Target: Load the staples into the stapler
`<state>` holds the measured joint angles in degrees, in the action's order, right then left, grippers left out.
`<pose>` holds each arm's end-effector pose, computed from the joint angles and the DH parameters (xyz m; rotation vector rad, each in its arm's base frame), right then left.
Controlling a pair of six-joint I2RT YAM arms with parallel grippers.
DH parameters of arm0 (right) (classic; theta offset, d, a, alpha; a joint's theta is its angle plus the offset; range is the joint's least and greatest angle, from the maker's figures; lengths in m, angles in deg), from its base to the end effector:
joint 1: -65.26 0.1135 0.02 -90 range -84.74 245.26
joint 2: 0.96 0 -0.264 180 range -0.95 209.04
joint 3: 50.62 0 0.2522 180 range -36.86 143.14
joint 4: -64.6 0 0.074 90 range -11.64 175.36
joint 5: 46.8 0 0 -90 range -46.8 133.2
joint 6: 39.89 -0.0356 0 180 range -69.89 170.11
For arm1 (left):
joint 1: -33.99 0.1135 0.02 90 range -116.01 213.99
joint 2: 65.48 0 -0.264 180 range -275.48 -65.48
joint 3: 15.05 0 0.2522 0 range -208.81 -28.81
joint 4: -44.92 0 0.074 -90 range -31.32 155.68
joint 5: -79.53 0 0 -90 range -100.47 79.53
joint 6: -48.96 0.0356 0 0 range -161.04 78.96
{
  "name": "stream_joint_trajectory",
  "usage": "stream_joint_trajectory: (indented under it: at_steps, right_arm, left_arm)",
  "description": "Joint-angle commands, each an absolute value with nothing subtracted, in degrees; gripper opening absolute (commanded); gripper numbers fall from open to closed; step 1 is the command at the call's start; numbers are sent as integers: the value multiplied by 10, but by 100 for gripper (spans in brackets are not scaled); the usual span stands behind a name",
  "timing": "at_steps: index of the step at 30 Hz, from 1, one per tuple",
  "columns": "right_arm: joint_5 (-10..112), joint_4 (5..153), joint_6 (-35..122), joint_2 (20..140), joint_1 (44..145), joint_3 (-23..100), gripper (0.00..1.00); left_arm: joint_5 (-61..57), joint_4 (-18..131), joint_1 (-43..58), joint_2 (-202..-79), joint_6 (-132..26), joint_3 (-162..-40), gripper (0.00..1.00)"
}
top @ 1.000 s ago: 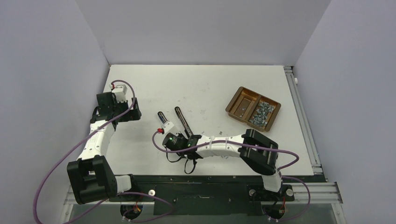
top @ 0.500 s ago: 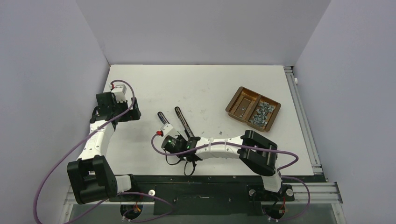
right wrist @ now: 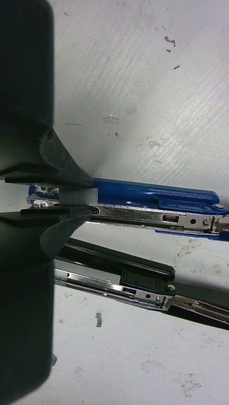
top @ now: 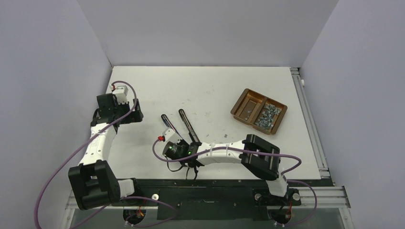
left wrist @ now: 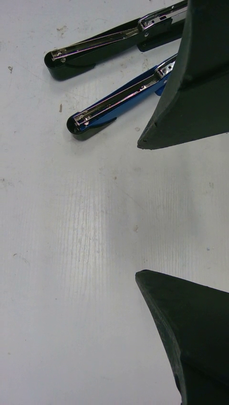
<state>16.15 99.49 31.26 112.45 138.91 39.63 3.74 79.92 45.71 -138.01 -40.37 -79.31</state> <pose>0.1317 0.3915 0.1669 -0.9674 2.2290 0.0981 0.2655 0.0462 0.2547 -0.0982 2.3020 -0.1778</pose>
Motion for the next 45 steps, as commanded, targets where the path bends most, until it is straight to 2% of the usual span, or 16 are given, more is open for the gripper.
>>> stream_joint_trajectory:
  at_steps: [1, 18, 27, 39, 45]
  right_arm:
    - [153, 1015, 303, 1136, 1398, 404, 9]
    - [171, 989, 308, 1064, 1393, 429, 9]
    - [188, 980, 296, 1015, 1350, 420, 9]
    - [234, 943, 254, 933, 1206, 265, 9]
    - [258, 908, 237, 940, 1182, 214, 9]
  left_arm:
    - [49, 795, 465, -1363, -402, -819, 96]
    - [53, 799, 466, -1360, -402, -821, 96]
    - [55, 801, 465, -1362, -402, -827, 96]
    - [62, 805, 466, -1371, -393, -837, 96]
    - [65, 807, 466, -1375, -392, -840, 96]
